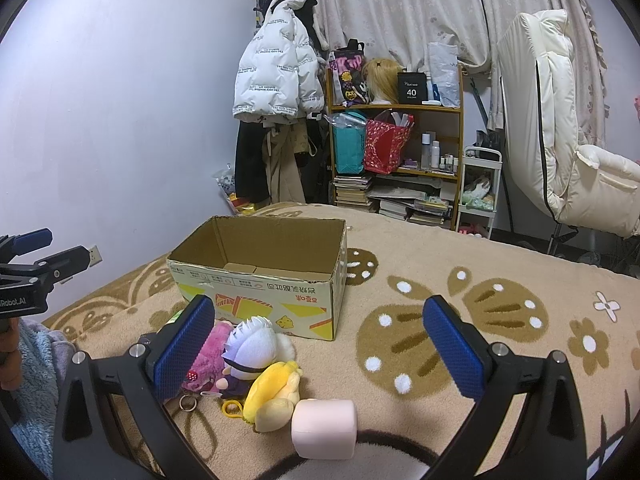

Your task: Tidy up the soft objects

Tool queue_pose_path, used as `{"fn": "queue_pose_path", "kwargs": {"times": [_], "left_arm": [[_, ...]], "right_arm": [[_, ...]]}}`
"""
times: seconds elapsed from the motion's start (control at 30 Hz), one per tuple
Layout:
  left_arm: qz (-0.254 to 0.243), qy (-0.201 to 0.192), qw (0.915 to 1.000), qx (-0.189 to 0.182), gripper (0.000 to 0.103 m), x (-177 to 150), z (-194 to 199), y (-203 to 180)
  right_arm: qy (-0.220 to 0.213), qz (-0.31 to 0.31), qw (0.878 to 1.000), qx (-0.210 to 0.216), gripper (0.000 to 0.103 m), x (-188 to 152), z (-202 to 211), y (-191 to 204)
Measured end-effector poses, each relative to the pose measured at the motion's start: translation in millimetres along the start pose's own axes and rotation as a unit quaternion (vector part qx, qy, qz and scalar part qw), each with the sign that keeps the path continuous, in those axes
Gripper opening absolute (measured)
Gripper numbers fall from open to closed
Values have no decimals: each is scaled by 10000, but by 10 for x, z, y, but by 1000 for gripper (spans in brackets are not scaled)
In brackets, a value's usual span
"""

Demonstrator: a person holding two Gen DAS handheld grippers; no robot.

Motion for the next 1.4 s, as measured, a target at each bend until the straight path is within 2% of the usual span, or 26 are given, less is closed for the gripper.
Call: {"fn": "queue_pose_path", "kwargs": {"times": [0.23, 0.3, 0.43, 0.63, 0.83, 1.1, 1.4], "left_arm": [[-7, 40, 10000, 3, 103, -3, -10, -3], [-8, 76, 10000, 12, 103, -4, -22, 1], [-59, 163, 9998, 46, 103, -5, -62, -14], [-159, 504, 9986, -94, 103, 12, -228, -77], [-119, 661, 9977, -129, 103, 69, -366, -75], [262, 1172, 9926, -192, 103, 90, -692, 27], [628, 1846, 9808, -92, 103, -36, -1197, 158]], "right_arm": [[13, 6, 10000, 2, 103, 72, 29, -35], [23, 24, 10000, 4, 103, -29, -43, 81], [75, 21, 10000, 61, 103, -12, -2, 22], [308, -20, 9995, 86, 103, -34, -138, -67], [469, -220, 9982, 306, 103, 14, -244, -132], [785, -283, 9949, 571, 103, 79, -539, -49], [1311, -554, 9846, 1019, 103, 23, -913, 41]]}}
Point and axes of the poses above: each gripper's, at about its wrist camera, not at the fingertips, and z roughly against the way its jaws point, y to its left, x to its top, the point moved 2 cm from there along -z, roughly the way its jaws point, and after that the axes turned 7 degrees about -x, right-handed, at the moved point
